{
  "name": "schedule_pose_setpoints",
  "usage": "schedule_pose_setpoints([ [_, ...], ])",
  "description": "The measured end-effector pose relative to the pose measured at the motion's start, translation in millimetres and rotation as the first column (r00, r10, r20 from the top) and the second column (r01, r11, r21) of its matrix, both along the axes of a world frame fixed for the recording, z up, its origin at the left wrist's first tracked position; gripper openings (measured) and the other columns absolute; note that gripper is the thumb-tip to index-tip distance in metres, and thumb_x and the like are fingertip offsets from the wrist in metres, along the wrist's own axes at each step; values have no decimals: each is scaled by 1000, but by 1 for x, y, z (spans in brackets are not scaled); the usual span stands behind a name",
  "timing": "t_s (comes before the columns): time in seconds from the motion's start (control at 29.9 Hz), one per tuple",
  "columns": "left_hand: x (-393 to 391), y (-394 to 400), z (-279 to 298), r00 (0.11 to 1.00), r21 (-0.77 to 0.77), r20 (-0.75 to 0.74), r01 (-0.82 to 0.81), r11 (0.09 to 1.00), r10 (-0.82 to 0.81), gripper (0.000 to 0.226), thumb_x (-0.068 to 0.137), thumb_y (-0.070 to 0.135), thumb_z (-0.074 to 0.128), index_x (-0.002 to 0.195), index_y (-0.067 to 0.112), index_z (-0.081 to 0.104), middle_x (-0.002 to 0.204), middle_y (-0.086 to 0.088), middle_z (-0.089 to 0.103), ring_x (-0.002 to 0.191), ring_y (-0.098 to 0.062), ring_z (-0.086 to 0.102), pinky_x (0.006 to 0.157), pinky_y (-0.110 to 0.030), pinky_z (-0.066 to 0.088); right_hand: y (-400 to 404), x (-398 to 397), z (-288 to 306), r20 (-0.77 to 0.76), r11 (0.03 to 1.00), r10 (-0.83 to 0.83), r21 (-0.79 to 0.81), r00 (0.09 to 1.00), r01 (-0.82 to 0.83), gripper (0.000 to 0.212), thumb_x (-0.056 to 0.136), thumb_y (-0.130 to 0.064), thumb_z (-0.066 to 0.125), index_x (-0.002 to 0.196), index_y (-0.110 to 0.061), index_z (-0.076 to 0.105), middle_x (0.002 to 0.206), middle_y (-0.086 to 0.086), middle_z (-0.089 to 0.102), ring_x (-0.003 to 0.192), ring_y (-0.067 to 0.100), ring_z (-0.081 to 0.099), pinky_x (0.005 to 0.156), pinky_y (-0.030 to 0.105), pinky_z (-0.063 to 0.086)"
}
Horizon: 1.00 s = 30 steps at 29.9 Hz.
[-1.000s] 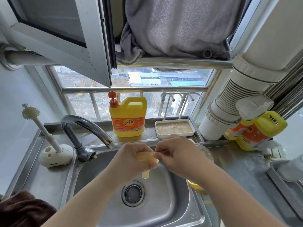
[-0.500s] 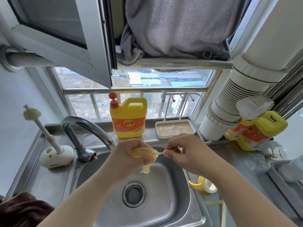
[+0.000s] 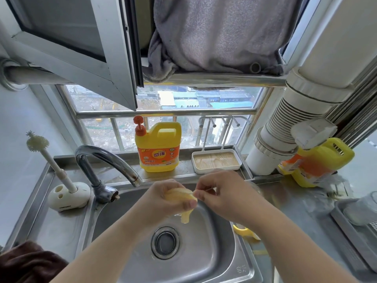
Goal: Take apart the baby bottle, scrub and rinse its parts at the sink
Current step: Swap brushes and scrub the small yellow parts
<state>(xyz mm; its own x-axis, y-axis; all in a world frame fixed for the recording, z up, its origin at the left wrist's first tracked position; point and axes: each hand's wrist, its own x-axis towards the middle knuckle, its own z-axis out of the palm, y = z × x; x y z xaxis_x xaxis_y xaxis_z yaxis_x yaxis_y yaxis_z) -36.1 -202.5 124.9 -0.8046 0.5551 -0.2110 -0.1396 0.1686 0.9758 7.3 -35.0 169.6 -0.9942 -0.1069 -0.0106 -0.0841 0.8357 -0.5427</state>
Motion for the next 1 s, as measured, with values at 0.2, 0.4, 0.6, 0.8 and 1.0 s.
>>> schedule_pose_setpoints([
  [0.2,-1,-2,-1,994,-51,-103,-34,998,29,10,75,21,78,76,14,71,70,0,64,65,-6,53,60,-12,40,6,3,0,-2,997,0,77,1000,0,14,86,-32,60,77,-24,67,65,-12,48,71,5,45,70,29,42],
  [0.4,1,1,-5,995,13,-88,-43,999,44,20,66,31,73,78,16,70,76,-7,65,70,-12,53,69,-27,40,0,2,1,-49,997,21,70,999,-18,16,85,-30,61,71,-25,62,65,-10,50,71,6,44,68,31,42],
  [0.6,0,-4,0,992,26,-119,-36,999,39,9,75,20,78,77,15,70,76,-7,67,71,-8,55,66,-15,42,10,3,0,-31,1000,0,31,1000,1,15,86,-30,62,71,-25,63,66,-11,51,70,2,45,68,28,41],
  [0.8,1,-7,-2,996,79,-67,-59,995,64,10,77,9,74,74,18,69,87,3,68,79,-6,59,70,-12,44,16,5,-3,-17,1000,-19,0,1000,19,15,85,-28,64,72,-22,66,63,-12,50,67,1,45,63,21,36],
  [1.0,6,-3,-1,996,26,74,48,998,-50,31,65,25,84,79,13,60,85,3,66,73,-10,56,68,-21,44,4,4,-3,-42,1000,2,1,999,-2,13,85,-29,64,75,-22,68,64,-13,50,67,2,45,64,20,36],
])
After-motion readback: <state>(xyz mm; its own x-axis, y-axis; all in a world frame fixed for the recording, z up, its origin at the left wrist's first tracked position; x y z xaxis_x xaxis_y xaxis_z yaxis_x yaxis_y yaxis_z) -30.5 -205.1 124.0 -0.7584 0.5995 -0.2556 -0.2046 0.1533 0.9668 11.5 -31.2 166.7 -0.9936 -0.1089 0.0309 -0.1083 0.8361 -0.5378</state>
